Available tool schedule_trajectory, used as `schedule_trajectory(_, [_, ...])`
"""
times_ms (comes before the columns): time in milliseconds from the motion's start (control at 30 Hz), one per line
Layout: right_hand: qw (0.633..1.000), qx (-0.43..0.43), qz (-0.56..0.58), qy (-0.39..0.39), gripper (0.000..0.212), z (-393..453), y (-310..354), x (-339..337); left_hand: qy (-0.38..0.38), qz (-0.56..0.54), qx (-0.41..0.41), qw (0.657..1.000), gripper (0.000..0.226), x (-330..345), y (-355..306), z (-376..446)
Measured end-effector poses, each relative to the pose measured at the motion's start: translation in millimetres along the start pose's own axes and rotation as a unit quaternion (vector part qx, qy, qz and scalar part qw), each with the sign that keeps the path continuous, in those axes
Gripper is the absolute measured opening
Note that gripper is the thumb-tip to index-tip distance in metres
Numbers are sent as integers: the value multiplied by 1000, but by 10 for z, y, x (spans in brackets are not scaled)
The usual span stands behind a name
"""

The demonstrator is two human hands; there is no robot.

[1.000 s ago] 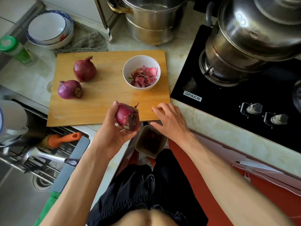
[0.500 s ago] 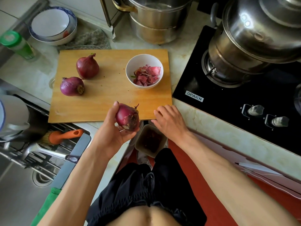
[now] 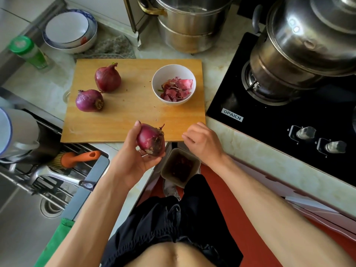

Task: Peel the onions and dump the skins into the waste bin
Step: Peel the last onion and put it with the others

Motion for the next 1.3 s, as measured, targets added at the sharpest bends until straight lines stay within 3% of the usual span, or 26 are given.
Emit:
schedule_trajectory(133, [991,106,85,-21,11,348,5,-189,6,-19,-2,1000,85,12,-54,12])
schedule_trajectory(333, [982,148,118,-28,9,805,72,-413,34,-50,3,998,85,158,-240,73])
schedule_trajectory(667, [967,219,89,93,25,1464,-104,-416,26,-100,19,994,83,489,-605,200])
schedule_trajectory(867, [963,195,103,156,49,1644,-88,-378,26,-176,8,984,76,703,-743,323])
schedule_trajectory(1000, [963,180,127,154,18,1691,-133,-372,36,-191,7,981,82,836,-796,432])
schedule_trajectory(1133, [964,158,172,128,24,1722,-108,-500,33,-177,7,984,81,927,-805,539])
schedule_trajectory(1300, [957,41,281,55,7,1781,183,-789,19,-139,25,990,67,1023,-913,708])
Point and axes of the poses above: each hand's wrist, its own z-axis towards the middle knuckle, its own x-axis out of the palm, y = z × x, the point moved 7 cm from there along z, towards the middle knuckle, and after that the axes turned 10 degrees about x, right-handed, at the moved point
